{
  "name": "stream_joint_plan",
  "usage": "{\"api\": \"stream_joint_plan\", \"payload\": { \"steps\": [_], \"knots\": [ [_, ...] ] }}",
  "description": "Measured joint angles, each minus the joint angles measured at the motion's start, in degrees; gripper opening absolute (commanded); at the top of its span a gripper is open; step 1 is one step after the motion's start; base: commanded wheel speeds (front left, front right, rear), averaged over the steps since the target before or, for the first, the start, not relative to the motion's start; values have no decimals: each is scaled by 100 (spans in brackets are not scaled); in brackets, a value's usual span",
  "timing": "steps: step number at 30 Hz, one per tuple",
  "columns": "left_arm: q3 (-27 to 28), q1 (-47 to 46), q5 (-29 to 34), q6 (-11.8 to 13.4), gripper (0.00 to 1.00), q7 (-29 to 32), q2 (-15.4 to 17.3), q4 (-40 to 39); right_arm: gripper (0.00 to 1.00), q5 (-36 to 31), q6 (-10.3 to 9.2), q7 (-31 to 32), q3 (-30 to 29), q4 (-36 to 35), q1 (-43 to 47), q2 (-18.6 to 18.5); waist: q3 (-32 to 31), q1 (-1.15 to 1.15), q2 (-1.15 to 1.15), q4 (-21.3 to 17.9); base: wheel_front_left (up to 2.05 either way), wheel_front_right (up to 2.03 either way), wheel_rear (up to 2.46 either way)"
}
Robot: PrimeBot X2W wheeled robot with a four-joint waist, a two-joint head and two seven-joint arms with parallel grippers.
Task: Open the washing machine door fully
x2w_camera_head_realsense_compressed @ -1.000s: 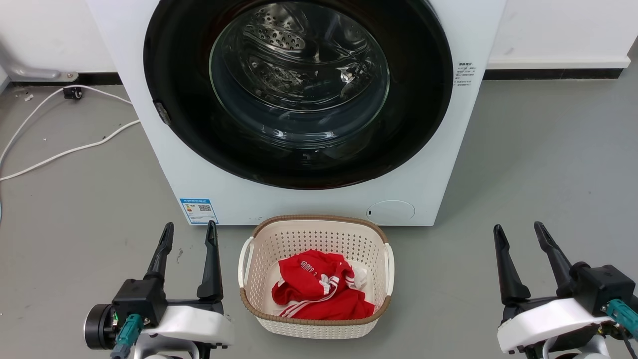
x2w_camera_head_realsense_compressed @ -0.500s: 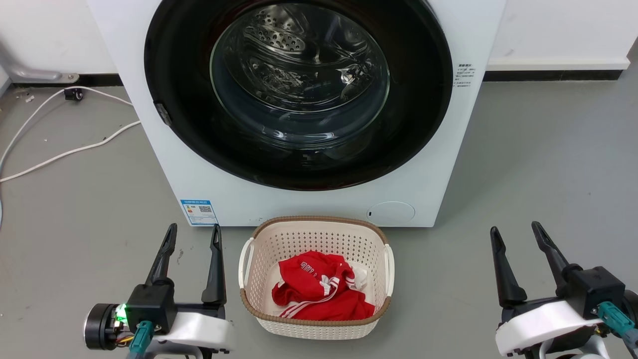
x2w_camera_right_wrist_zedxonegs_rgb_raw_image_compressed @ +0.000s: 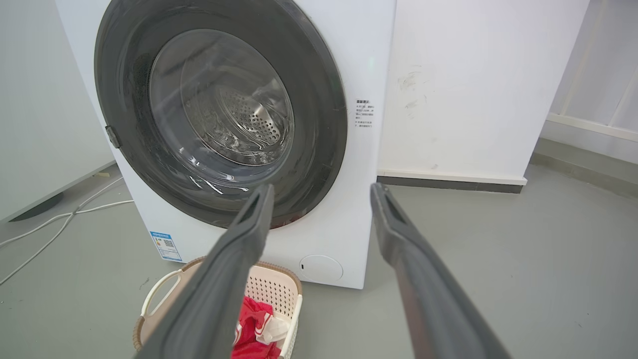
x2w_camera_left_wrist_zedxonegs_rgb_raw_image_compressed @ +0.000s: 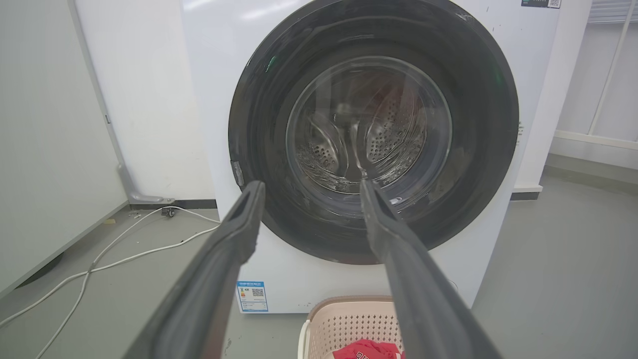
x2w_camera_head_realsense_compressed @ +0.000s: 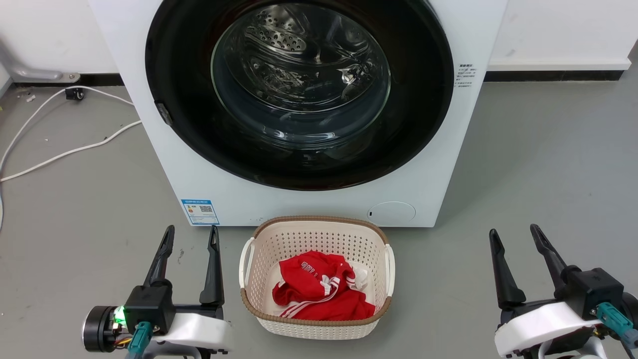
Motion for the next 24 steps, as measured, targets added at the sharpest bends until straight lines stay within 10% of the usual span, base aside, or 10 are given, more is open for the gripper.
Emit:
{"api": "stream_joint_plan", "payload": {
  "steps": [5, 6, 7, 8, 9, 18, 24],
  "knots": [
    [21, 4, -8, -8, 100, -5, -13, 16, 100, 26, 0, -22, 0, 32, -1, 1, -4, 0, 0, -4, 0, 0, 0],
    [25, 5, -8, -9, 100, -5, -15, 20, 84, 56, 0, -22, 1, 38, -1, 1, -4, 0, 0, -4, 0, 0, 0],
    [27, 5, -8, -10, 100, -5, -18, 23, 37, 86, 0, -22, 0, 51, -2, 1, -4, 0, 0, -4, 0, 0, 0],
    [26, 5, -8, -12, 100, -5, -19, 27, 10, 97, 0, -22, 0, 62, -2, 1, -3, 0, 0, -3, 0, 0, 0],
    [32, 5, -8, -23, 100, -5, -21, 31, 0, 114, 0, -26, 3, 65, -2, 1, -2, 0, 0, -1, 0, 0, 0],
    [53, 6, -7, -51, 100, -5, -31, 62, 0, 728, 0, -185, 3, 129, -6, 1, -11, 0, 0, 3, 0, 0, 0],
    [75, 16, -2, -59, 100, -5, -37, 70, 0, 3918, 0, -588, 107, 325, -85, 1, -26, 0, 0, -13, 0, 0, 0]
  ]
}}
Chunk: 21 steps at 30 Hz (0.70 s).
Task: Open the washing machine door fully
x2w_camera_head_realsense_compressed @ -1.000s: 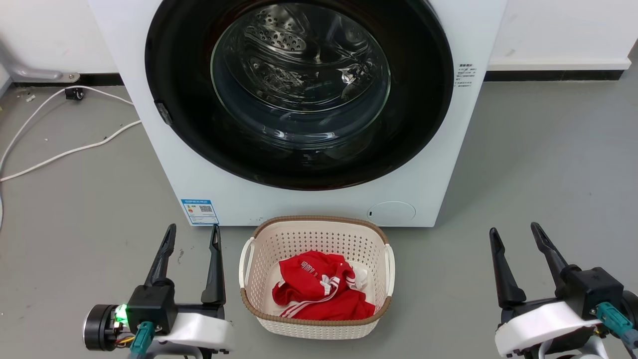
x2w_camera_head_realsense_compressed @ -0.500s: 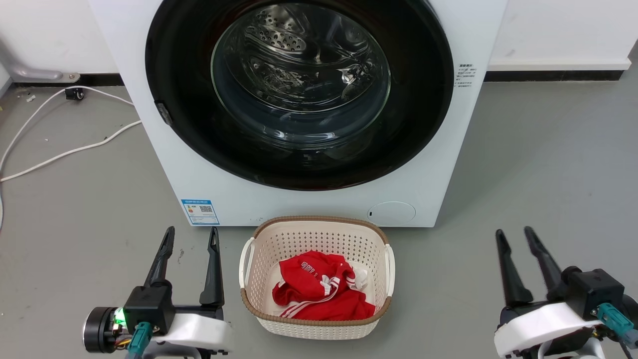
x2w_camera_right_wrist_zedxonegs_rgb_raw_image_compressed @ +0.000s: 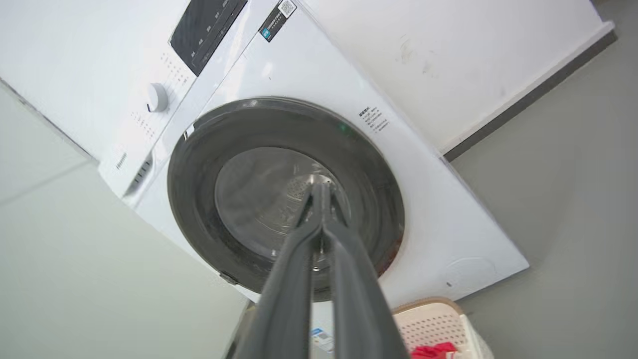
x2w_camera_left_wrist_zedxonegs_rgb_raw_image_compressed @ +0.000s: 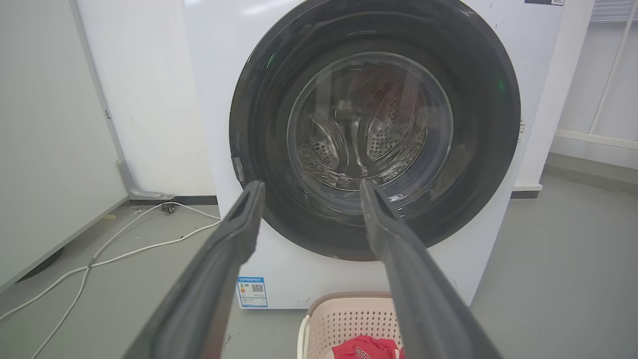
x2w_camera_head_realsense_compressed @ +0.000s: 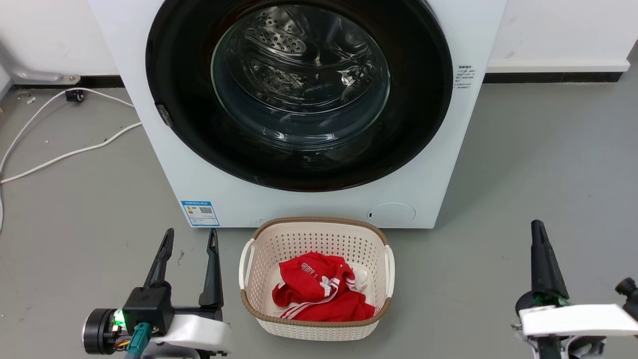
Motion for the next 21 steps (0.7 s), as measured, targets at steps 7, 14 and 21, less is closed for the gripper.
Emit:
{"api": "stream_joint_plan", "payload": {
  "steps": [7, 14, 21],
  "knots": [
    [23, 2, 1, 0, 100, 0, -7, 7, 0, 3460, -1, -178, -21, 34, -331, 8, 14, 0, 0, -39, 0, 0, 0],
    [69, 2, 20, 7, 100, 0, -9, -19, 0, 4458, -1, -92, -534, 377, -1115, -34, 79, 0, 0, -113, 0, 0, 0],
    [78, -163, 81, -44, 100, 0, -5, -60, 0, 4991, -1, 490, -805, 1605, -2811, -690, 316, 0, 0, -131, 0, 0, 0]
  ]
}}
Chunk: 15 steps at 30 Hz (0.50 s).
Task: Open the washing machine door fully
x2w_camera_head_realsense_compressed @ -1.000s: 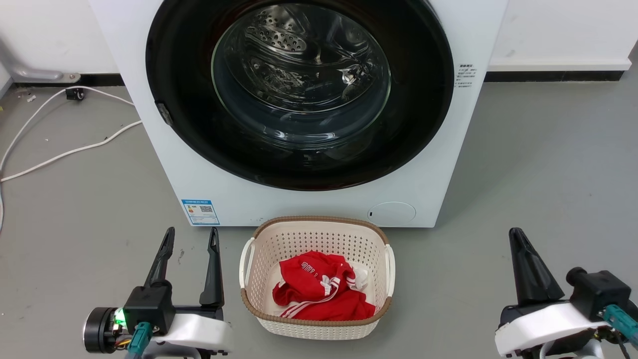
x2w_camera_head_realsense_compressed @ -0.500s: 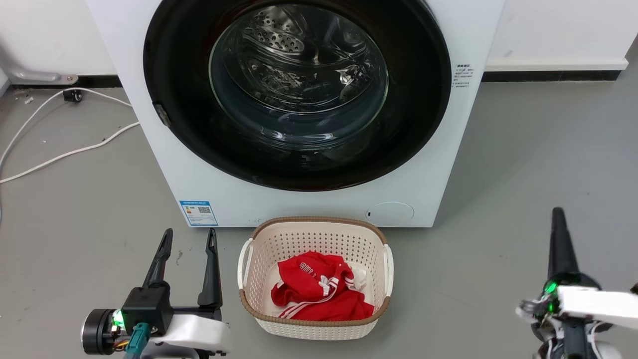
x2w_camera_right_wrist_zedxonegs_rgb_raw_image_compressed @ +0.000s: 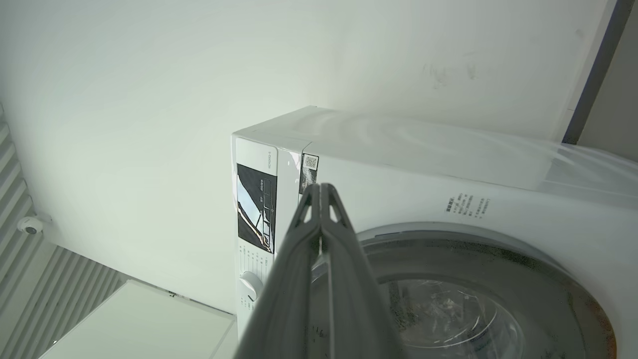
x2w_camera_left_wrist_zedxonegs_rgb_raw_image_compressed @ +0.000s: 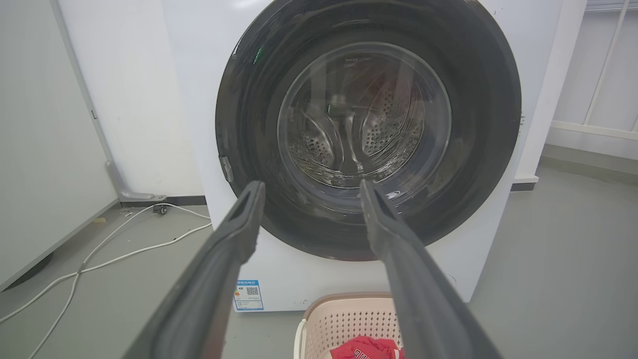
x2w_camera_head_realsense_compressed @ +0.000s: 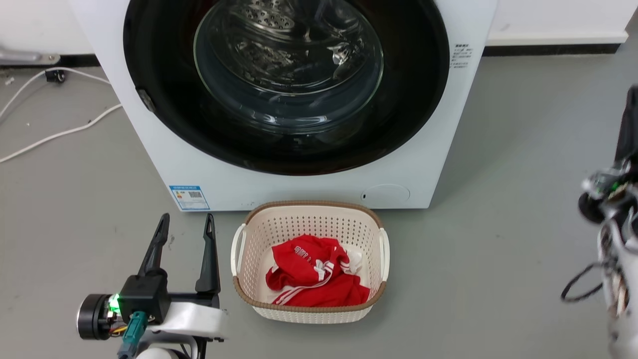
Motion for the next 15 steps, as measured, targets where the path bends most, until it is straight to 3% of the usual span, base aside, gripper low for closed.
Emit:
{"api": "stream_joint_plan", "payload": {
  "steps": [6, 15],
  "knots": [
    [-11, -236, 27, -5, 100, 0, 0, -60, 0, -147, 0, 653, 369, 1328, -1696, -608, 290, 0, 0, 62, 0, 0, 0],
    [-79, -610, 60, -1, 100, 0, -2, -191, 0, -672, 0, 2101, 1299, 3043, -4097, -1011, 803, 0, 0, 161, 0, 0, 0]
  ]
}}
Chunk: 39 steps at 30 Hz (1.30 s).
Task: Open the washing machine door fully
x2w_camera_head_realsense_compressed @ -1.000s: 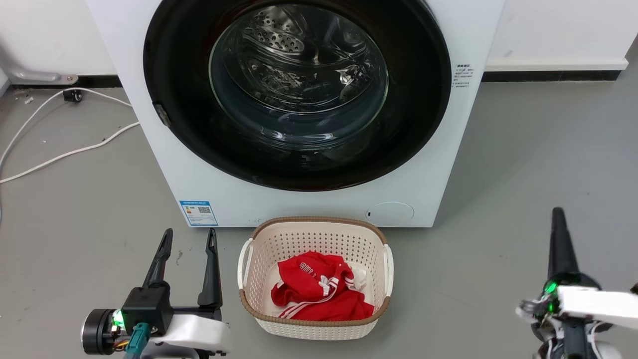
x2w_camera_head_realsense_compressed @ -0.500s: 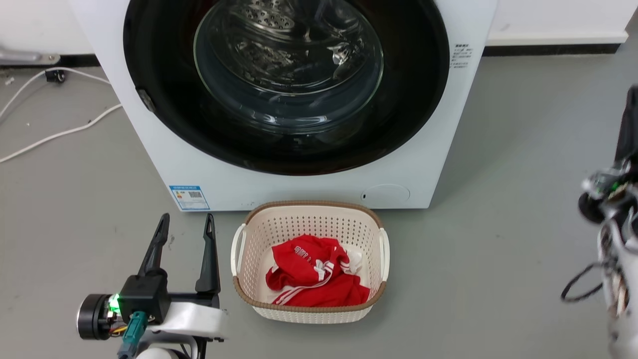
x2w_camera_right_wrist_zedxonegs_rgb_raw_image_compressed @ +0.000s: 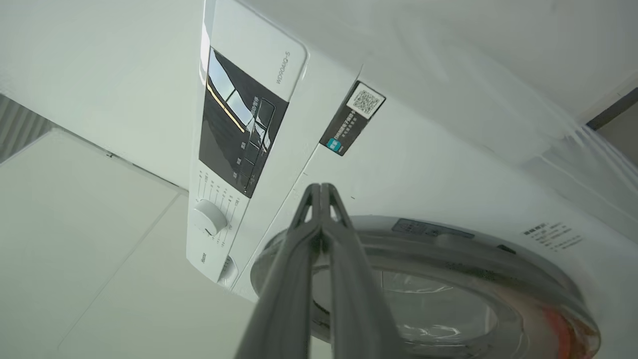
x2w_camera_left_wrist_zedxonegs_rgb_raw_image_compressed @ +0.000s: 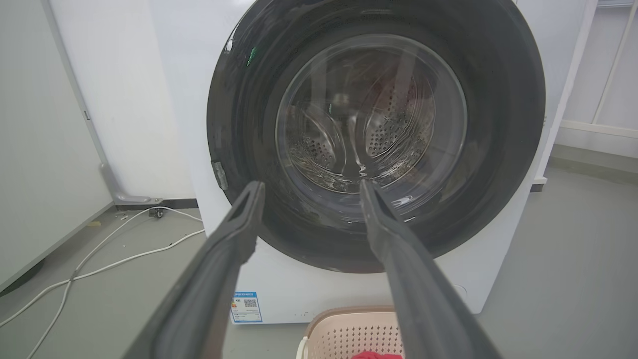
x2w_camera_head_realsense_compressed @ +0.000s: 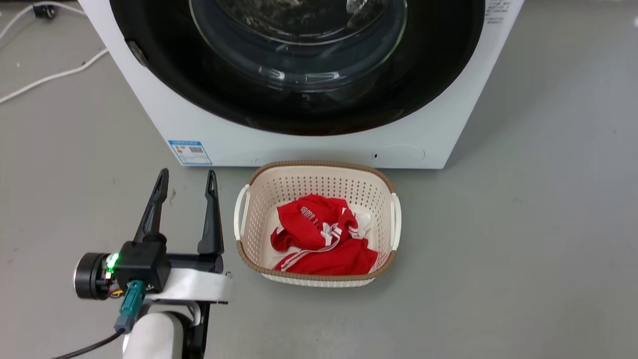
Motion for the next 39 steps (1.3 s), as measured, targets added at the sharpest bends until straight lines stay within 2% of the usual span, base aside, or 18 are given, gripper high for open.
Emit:
{"api": "stream_joint_plan", "payload": {
  "steps": [4, 9, 16, 28, 39],
  "knots": [
    [-51, -225, -27, 16, 100, 0, -2, -56, 0, -389, 0, 641, 456, 649, -818, -2, 273, 0, 0, 54, 0, 0, 0],
    [-118, -439, -38, 53, 100, 0, -4, -153, 0, -781, 0, 1252, 868, 1276, -1544, 171, 612, 0, 0, 105, 0, 0, 0],
    [-203, -672, -88, 77, 100, 0, -8, -337, 0, -1125, 0, 1378, 1090, 1864, -2222, 383, 1056, 0, 0, 196, 0, 0, 0],
    [-383, -938, -83, 94, 100, 0, -10, -422, 0, -1329, -1, 1405, 1129, 2214, -2697, 468, 1588, 0, 0, 371, 0, 0, 0],
    [-421, -992, -86, 93, 100, 0, -12, -404, 0, -1185, -8, 2052, 1084, 1998, -2653, 715, 1585, 0, 0, 316, 0, 0, 0]
  ]
}}
